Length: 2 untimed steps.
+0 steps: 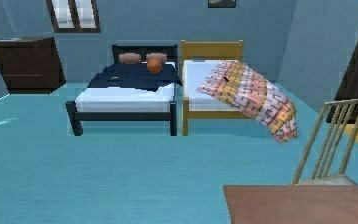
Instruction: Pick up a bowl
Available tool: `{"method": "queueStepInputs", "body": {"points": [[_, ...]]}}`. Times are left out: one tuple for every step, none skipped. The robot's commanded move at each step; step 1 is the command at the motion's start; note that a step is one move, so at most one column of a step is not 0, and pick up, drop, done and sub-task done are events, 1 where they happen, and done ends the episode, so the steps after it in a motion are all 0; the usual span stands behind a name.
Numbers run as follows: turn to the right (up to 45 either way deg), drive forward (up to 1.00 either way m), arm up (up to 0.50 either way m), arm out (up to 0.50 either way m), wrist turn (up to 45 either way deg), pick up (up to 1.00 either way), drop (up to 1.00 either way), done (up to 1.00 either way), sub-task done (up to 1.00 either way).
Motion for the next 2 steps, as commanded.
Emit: {"method": "queueStepInputs", "body": {"points": [[0.0, 0.00, 0.00, 0.00, 21.0, 0.00, 0.00, 0.00, 0.00], [0.0, 0.00, -0.30, 0.00, 0.0, 0.00, 0.00, 0.00, 0.00]]}}
